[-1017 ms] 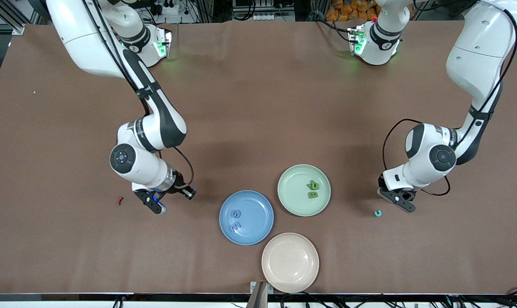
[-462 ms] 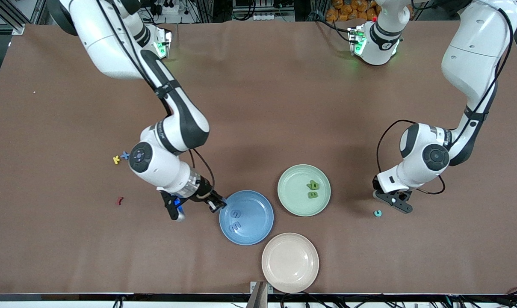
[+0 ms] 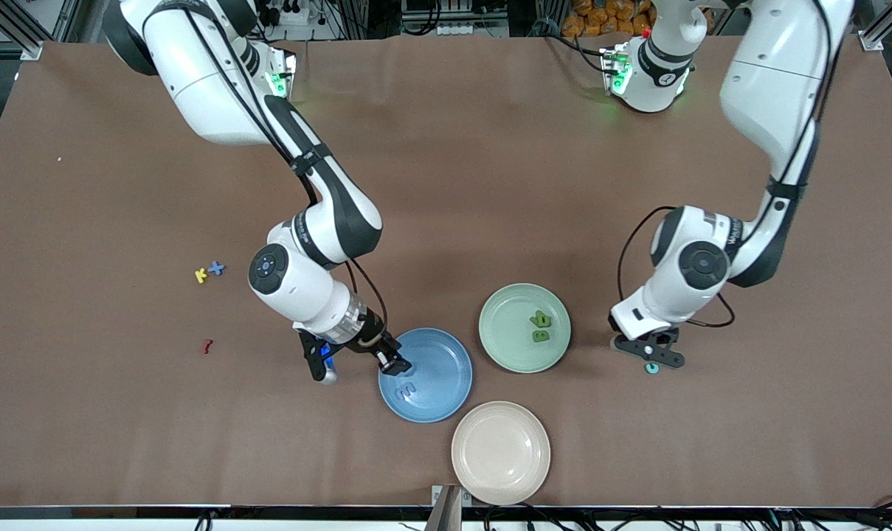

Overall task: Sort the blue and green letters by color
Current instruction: 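Drop the 9 in the green plate while the right drops d in blue plate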

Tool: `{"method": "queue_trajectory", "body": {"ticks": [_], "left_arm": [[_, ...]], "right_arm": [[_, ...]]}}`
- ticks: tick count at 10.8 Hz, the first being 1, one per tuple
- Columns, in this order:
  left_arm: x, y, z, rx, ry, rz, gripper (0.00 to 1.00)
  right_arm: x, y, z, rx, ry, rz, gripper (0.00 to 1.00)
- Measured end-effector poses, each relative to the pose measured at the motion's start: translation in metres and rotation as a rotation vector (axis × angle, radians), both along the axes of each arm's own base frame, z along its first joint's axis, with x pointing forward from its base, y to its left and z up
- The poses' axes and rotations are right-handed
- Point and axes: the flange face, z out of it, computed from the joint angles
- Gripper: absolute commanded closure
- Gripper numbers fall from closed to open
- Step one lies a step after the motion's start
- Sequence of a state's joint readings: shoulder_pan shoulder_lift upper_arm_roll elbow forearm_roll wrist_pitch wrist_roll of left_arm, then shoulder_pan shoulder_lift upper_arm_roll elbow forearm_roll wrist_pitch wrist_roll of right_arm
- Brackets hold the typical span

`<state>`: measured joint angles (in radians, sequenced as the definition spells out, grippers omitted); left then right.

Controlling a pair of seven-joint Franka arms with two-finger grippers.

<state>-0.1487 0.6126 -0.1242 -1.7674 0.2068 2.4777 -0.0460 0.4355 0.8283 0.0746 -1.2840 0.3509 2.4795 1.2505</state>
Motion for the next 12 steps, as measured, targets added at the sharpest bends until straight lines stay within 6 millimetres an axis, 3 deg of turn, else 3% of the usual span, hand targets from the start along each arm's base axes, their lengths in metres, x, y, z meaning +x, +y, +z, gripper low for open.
{"method": "queue_trajectory", "body": {"ticks": [3, 5, 7, 9, 10, 11, 12], "left_arm": [[-0.014, -0.068, 0.011, -0.007, 0.005, 0.092, 1.00], [-0.026, -0.107, 0.019, -0.026, 0.005, 0.144, 1.00], [-0.036, -0.132, 0.022, -0.056, 0.016, 0.179, 1.00], [-0.042, -0.152, 0.028, -0.087, 0.028, 0.218, 1.00], [-0.044, -0.160, 0.031, -0.100, 0.034, 0.233, 0.60], [-0.045, -0.164, 0.032, -0.115, 0.046, 0.248, 0.01], [-0.046, -0.163, 0.030, -0.123, 0.057, 0.262, 0.00]], "right_arm": [[-0.001, 0.002, 0.000, -0.041, -0.026, 0.040, 0.00], [-0.005, -0.009, -0.020, -0.191, -0.010, 0.154, 0.00], [-0.014, -0.034, -0.052, -0.322, 0.035, 0.286, 0.00], [-0.023, -0.062, -0.067, -0.379, 0.057, 0.368, 0.00], [-0.030, -0.076, -0.067, -0.396, 0.054, 0.404, 0.00], [-0.039, -0.095, -0.065, -0.408, 0.029, 0.443, 0.00], [-0.050, -0.122, -0.068, -0.420, -0.001, 0.483, 0.00]]}}
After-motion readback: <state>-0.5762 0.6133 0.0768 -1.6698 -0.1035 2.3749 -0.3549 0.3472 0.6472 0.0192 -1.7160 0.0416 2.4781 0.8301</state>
